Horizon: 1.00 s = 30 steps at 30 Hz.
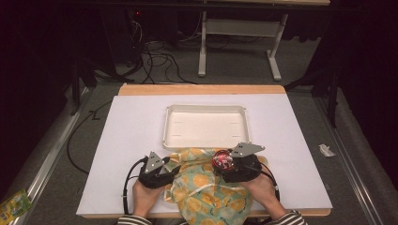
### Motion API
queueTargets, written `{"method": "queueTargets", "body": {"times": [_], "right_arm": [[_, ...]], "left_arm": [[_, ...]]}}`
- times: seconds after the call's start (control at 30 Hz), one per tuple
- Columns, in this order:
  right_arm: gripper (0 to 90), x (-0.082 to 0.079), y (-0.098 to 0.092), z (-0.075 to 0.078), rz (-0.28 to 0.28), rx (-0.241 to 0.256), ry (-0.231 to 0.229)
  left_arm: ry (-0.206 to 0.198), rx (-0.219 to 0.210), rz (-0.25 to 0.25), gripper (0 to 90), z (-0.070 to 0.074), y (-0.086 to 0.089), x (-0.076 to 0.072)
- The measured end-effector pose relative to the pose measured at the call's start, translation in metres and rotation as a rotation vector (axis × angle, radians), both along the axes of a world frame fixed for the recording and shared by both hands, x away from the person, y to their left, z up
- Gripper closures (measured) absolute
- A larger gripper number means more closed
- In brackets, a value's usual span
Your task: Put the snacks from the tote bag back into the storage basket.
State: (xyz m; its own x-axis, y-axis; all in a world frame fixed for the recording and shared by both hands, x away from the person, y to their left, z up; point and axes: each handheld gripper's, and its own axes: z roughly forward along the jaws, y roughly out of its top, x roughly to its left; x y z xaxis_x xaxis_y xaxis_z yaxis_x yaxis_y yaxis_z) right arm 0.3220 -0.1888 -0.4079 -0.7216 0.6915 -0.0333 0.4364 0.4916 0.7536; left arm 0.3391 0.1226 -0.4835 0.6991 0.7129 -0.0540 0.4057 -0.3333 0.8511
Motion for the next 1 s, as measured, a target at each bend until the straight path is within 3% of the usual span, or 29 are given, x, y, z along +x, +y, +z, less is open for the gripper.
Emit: {"method": "queueTargets", "body": {"times": [0.5,1.0], "right_arm": [[26.2,0.005,-0.014,0.015,-0.020,0.025,0.006],[26.2,0.007,-0.023,0.028,-0.025,0.036,-0.025]], "left_arm": [[0.002,0.000,0.002,43.9,0.000,0.000,0.000],[0.001,0.010,0.008,43.8,0.000,-0.001,0.000]]}}
